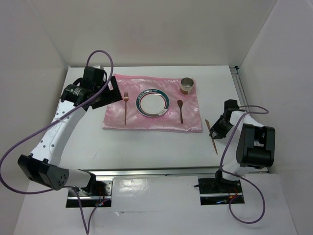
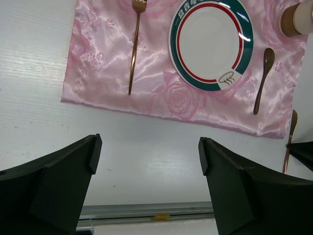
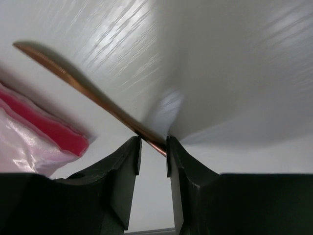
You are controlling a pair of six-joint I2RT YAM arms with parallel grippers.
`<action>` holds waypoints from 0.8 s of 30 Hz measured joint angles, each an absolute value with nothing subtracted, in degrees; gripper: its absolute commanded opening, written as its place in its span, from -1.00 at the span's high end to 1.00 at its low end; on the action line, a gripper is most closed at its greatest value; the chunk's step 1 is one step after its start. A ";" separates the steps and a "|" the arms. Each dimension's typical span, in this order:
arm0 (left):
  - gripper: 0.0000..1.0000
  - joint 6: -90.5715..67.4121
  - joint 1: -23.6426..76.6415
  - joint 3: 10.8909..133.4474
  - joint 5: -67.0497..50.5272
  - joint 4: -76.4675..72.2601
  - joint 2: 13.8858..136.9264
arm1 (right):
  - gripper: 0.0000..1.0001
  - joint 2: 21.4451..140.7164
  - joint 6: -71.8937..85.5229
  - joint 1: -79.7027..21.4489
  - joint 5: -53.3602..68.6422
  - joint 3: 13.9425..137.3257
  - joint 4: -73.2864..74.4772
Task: Set the dinner table for one person
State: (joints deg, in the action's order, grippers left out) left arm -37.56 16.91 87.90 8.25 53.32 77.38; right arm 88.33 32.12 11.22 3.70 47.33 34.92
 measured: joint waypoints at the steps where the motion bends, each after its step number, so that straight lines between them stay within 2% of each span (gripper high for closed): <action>1: -1.00 -37.54 16.91 88.07 8.25 53.21 77.56 | 0.25 88.38 32.32 10.11 3.55 47.31 34.96; 10: -1.00 -37.50 16.91 89.03 8.25 52.73 77.82 | 0.22 90.43 34.54 3.40 -2.07 49.43 36.71; 14: -1.00 -37.52 16.91 89.03 8.14 52.66 77.82 | 0.68 90.83 35.38 1.87 -3.57 49.74 37.21; 15: -1.00 -37.47 16.91 89.03 8.08 52.66 77.82 | 0.87 90.89 35.77 1.83 -3.84 49.78 37.39; 17: -1.00 -37.45 16.91 89.03 8.01 52.66 77.82 | 0.98 90.89 36.29 1.85 -3.99 49.84 37.58; 24: -1.00 -37.43 16.91 89.03 7.81 52.64 77.82 | 1.00 90.56 37.76 1.65 -5.23 50.76 39.13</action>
